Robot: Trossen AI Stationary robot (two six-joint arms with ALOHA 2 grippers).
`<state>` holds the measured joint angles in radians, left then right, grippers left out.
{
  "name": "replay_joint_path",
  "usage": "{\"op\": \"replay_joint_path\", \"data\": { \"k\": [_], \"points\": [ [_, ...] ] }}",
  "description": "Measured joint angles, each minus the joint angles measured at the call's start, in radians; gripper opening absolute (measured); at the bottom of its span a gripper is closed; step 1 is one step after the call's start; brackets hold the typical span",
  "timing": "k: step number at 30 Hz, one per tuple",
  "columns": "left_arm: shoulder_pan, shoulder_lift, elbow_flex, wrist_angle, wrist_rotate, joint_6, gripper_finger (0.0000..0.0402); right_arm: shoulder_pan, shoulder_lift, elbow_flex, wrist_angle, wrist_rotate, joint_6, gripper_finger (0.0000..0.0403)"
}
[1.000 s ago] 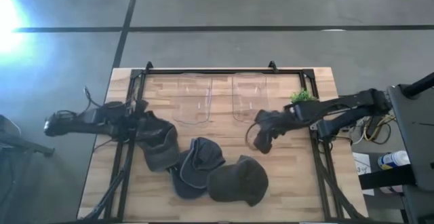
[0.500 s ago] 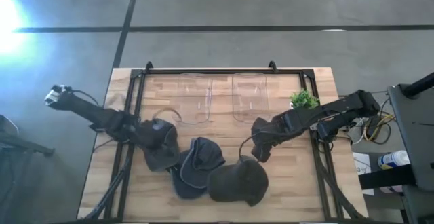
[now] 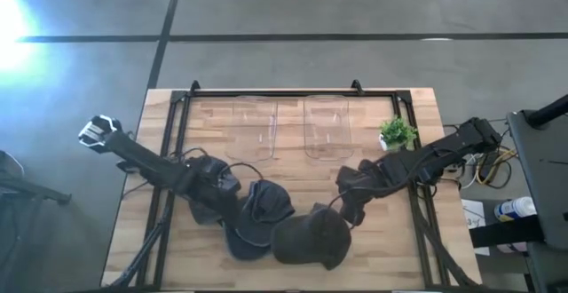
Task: Pick & Place hat
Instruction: Put the top blue cap into the right transparent bin
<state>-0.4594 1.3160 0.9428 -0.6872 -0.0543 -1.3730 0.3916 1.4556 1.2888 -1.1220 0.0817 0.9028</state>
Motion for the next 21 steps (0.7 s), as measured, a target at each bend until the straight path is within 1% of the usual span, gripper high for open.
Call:
{"op": "replay_joint_path", "data": {
  "k": [5,8,10,12,15,19,20,21],
  "points": [
    [-0.008,0.054,0.005,0.023,-0.002,-0.025,0.0184,0.029,-0.003,0.000,0.000,0.005,-0.005,0.0251],
    [-0.007,0.076,0.004,0.069,-0.017,0.005,0.0184,0.039,-0.002,0.000,0.000,0.012,-0.005,0.0251],
    [-0.007,0.098,0.003,0.067,-0.027,0.016,0.0182,0.044,-0.002,0.000,0.000,0.026,-0.006,0.0249],
    [-0.008,0.118,0.002,0.066,-0.027,0.017,0.0172,0.045,-0.003,0.000,0.001,0.028,-0.007,0.0246],
    [-0.008,0.129,0.002,0.076,-0.029,0.040,0.0129,0.045,-0.003,0.000,0.001,0.033,-0.010,0.0242],
    [-0.008,0.146,0.002,0.079,-0.056,0.067,0.0032,0.045,-0.003,0.000,0.002,0.049,-0.015,0.0236],
    [-0.007,0.142,0.002,0.083,-0.062,0.069,0.0018,0.045,-0.003,0.000,0.002,0.050,-0.015,0.0234],
    [-0.007,0.138,0.006,0.082,-0.064,0.071,0.0013,0.045,-0.003,0.000,0.003,0.050,-0.015,0.0233]
  ]
}}
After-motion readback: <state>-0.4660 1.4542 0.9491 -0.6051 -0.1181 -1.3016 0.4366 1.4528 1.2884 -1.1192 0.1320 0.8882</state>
